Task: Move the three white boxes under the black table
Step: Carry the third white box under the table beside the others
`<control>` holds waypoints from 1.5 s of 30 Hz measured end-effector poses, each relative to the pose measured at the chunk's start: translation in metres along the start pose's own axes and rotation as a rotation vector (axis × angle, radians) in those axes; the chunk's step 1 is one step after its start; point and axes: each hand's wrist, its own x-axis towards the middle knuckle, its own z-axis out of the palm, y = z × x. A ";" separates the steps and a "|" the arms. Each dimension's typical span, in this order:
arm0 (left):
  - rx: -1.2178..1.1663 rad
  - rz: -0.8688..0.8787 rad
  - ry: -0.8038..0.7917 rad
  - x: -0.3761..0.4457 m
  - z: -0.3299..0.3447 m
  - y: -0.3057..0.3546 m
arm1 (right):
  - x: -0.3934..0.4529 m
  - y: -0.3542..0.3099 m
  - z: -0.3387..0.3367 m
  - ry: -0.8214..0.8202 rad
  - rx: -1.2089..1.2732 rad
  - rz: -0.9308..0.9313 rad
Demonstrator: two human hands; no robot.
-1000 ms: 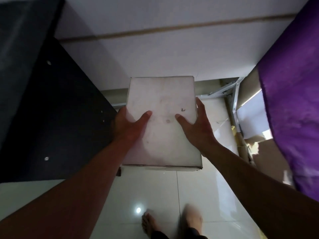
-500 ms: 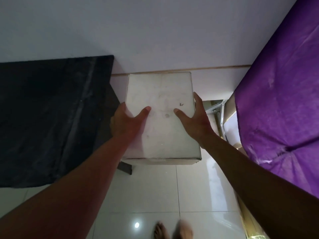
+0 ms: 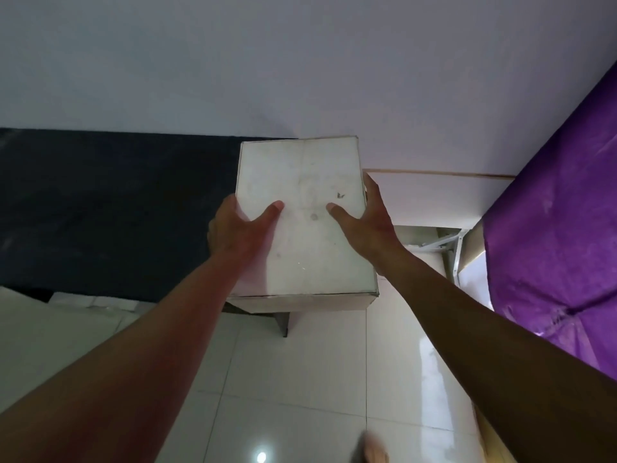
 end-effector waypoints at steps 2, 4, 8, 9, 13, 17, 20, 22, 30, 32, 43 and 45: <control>-0.001 -0.004 -0.009 0.000 -0.032 -0.014 | -0.018 -0.015 0.027 0.005 0.003 0.006; 0.003 -0.004 -0.014 0.001 -0.069 -0.031 | -0.036 -0.032 0.059 0.005 0.002 0.010; 0.026 -0.020 0.014 0.008 -0.135 -0.067 | -0.064 -0.062 0.124 -0.033 -0.002 -0.009; 0.037 -0.019 0.020 0.010 -0.149 -0.073 | -0.070 -0.069 0.138 -0.033 0.001 -0.012; 0.056 -0.033 0.063 0.024 -0.203 -0.100 | -0.087 -0.095 0.194 -0.059 0.023 -0.031; 0.038 -0.056 0.071 0.045 -0.238 -0.129 | -0.089 -0.113 0.239 -0.092 0.039 -0.031; 0.037 -0.053 0.077 0.065 -0.253 -0.147 | -0.082 -0.120 0.268 -0.116 0.049 -0.020; 0.035 -0.044 0.080 0.082 -0.262 -0.158 | -0.074 -0.123 0.289 -0.124 0.049 -0.009; 0.036 -0.038 0.067 0.148 -0.295 -0.202 | -0.047 -0.141 0.368 -0.104 0.061 0.020; 0.036 -0.041 0.053 0.161 -0.305 -0.214 | -0.046 -0.147 0.386 -0.092 0.062 0.032; 0.007 0.014 -0.110 0.210 -0.398 -0.301 | -0.094 -0.174 0.511 0.033 0.075 0.075; 0.021 0.019 -0.130 0.213 -0.419 -0.317 | -0.110 -0.179 0.535 0.053 0.073 0.093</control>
